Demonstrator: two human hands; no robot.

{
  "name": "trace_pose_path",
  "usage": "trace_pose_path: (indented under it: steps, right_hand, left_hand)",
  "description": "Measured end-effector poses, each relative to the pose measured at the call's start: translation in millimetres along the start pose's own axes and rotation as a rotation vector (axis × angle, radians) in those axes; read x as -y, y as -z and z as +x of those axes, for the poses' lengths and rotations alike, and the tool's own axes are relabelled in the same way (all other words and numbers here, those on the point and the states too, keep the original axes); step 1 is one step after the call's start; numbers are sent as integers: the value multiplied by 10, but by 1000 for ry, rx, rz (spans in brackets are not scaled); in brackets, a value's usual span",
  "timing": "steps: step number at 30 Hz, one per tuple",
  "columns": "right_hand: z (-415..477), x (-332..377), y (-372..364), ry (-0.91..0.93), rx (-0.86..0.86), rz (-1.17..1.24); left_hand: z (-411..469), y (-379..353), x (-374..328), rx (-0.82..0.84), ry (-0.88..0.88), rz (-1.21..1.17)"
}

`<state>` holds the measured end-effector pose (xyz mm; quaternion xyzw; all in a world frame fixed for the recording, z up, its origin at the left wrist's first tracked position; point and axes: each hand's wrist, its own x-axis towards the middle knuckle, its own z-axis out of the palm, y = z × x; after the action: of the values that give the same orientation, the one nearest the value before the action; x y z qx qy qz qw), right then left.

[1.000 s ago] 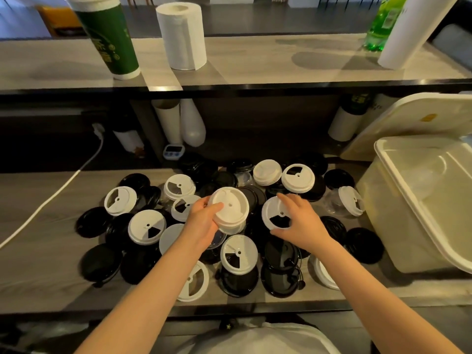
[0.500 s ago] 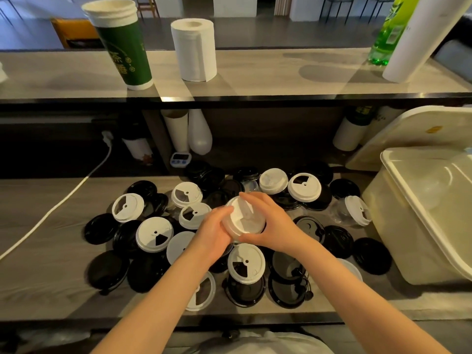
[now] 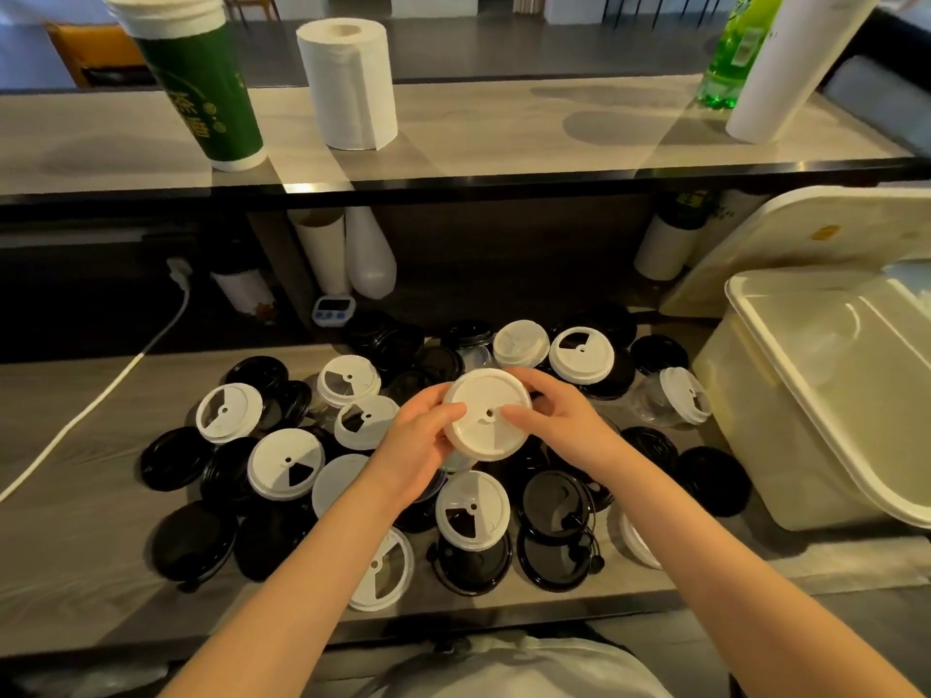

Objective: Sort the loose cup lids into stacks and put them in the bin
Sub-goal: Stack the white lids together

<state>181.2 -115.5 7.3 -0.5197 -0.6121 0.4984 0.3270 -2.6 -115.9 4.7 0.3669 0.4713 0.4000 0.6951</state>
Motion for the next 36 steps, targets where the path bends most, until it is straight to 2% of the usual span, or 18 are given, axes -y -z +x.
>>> trace_pose_path:
  steps: [5, 11, 16, 17, 19, 22, 24, 29, 36]
  right_hand:
    - [-167, 27, 385, -2, -148, -142]
    - [-391, -39, 757, -65, -225, -117]
    - [-541, -248, 962, -206, -255, 50]
    - [-592, -327, 983, -248, -264, 17]
    - [-713, -541, 1013, -339, -255, -202]
    - [-908, -903, 1013, -454, -128, -576]
    - [-1003, -1055, 967, -501, -35, -715]
    - [-1089, -1227, 808, -571, 58, -799]
    - [-1123, -1341, 773, -487, 75, -890]
  left_hand:
    - [142, -237, -8, 118, -29, 346]
    - [285, -680, -43, 170, -84, 392]
    - [369, -904, 88, 132, 1, 321]
    - [380, -935, 136, 108, 20, 325]
    - [396, -983, 233, 56, 56, 337]
    - [407, -1030, 357, 4, 101, 346]
    - [417, -1041, 422, -42, 133, 348]
    - [407, -998, 596, -142, 181, 428]
    - [338, -1026, 720, -198, 207, 369]
